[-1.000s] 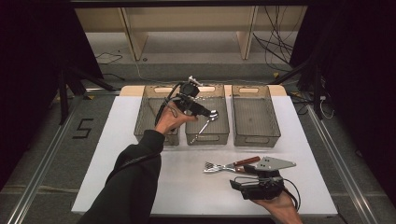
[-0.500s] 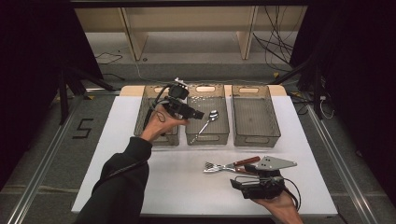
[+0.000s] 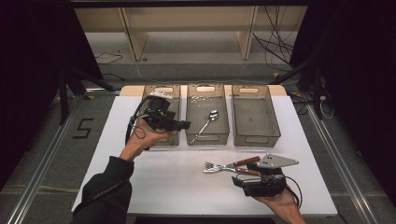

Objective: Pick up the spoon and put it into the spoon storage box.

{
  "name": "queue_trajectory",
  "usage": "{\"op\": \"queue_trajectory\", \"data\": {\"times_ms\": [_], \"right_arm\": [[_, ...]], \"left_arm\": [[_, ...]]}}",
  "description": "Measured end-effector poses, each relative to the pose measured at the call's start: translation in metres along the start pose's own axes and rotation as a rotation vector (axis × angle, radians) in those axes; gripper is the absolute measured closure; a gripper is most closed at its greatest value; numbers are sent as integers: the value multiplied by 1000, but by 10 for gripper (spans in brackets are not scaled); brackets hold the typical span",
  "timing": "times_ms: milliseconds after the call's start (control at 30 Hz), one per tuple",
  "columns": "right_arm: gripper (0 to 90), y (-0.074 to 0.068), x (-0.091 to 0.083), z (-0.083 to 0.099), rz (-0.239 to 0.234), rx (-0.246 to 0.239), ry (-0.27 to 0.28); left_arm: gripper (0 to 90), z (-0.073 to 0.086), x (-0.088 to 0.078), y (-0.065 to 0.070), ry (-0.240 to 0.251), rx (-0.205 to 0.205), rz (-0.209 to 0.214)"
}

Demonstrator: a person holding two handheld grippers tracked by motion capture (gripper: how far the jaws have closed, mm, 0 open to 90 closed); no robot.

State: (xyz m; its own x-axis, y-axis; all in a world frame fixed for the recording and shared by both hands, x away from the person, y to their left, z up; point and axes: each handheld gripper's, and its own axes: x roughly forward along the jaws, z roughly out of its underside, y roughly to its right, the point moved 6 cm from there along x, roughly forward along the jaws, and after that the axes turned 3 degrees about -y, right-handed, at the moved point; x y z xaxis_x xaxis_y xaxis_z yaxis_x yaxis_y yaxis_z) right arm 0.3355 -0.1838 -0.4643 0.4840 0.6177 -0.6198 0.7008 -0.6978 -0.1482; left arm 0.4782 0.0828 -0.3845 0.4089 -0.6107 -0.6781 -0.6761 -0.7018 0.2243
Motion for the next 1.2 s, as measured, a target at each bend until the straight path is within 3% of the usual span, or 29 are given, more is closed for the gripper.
{"op": "queue_trajectory", "data": {"times_ms": [333, 900, 1200], "right_arm": [[236, 6, -2, -3, 16, 2, 2], [235, 28, 1, -12, 56, -17, -50], [236, 40, 5, -17, 73, -40, -90]], "left_arm": [[199, 31, -19, -1, 50, -15, 14], [189, 88, -24, 5, 70, -16, 31], [187, 113, -26, 6, 113, -33, 34]]}}
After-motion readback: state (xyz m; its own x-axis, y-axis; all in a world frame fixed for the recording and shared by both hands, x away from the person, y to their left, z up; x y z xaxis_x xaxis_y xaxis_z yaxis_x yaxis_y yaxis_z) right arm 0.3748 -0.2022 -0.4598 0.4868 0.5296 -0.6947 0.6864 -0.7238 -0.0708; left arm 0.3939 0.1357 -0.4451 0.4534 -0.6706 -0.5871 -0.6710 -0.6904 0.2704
